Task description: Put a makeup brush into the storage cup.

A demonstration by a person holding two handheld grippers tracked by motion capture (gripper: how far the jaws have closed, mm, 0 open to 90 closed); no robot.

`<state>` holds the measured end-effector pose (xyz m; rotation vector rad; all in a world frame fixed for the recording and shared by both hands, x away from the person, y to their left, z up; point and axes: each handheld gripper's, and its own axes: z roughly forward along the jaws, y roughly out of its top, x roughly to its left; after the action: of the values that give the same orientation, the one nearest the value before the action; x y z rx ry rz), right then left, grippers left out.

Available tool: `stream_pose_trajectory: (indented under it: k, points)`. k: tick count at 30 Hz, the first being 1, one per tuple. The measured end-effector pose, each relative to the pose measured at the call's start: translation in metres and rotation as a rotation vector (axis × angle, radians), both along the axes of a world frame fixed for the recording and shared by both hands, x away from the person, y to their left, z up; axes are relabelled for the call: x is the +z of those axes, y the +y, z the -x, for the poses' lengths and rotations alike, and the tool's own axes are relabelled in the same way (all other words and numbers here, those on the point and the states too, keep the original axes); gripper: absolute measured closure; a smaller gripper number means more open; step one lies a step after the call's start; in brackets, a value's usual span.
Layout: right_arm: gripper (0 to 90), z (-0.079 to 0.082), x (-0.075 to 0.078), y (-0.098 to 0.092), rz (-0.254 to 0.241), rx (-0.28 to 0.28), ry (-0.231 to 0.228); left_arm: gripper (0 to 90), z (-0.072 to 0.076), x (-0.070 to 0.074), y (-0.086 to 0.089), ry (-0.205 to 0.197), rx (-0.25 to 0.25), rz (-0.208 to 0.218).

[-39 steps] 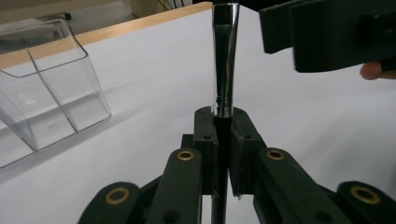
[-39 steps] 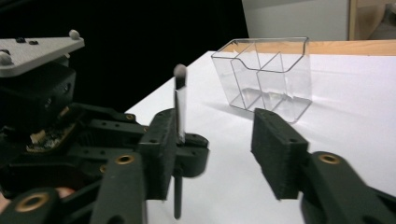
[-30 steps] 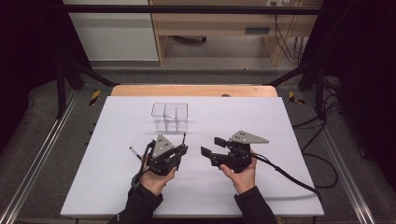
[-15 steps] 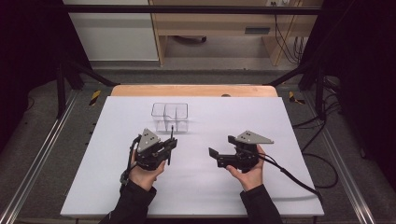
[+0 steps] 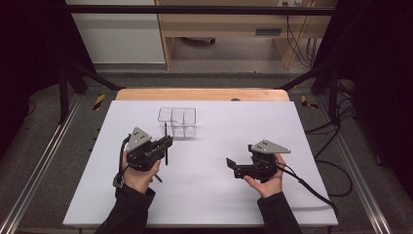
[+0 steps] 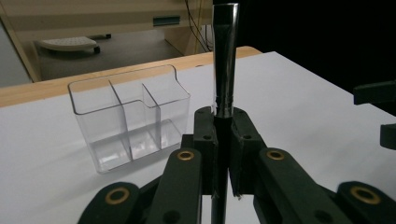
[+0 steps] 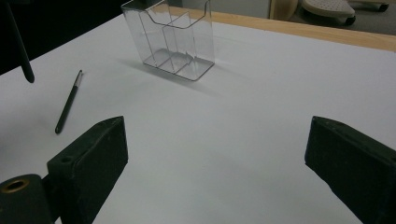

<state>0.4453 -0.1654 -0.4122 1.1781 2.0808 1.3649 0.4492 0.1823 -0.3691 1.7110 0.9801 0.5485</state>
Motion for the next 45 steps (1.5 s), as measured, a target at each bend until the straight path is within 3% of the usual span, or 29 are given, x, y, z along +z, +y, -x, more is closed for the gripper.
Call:
stream_pose_trajectory:
  k: [27, 45]
  points:
    - [6.1, 0.015, -0.01, -0.026, 0.024, -0.048, 0.01, 82.5, -0.018, 0.02, 0.009, -0.055, 0.015, 0.006]
    - [5.5, 0.015, -0.011, -0.026, 0.033, -0.06, 0.009, 82.5, -0.033, 0.039, -0.004, -0.093, 0.01, -0.012]
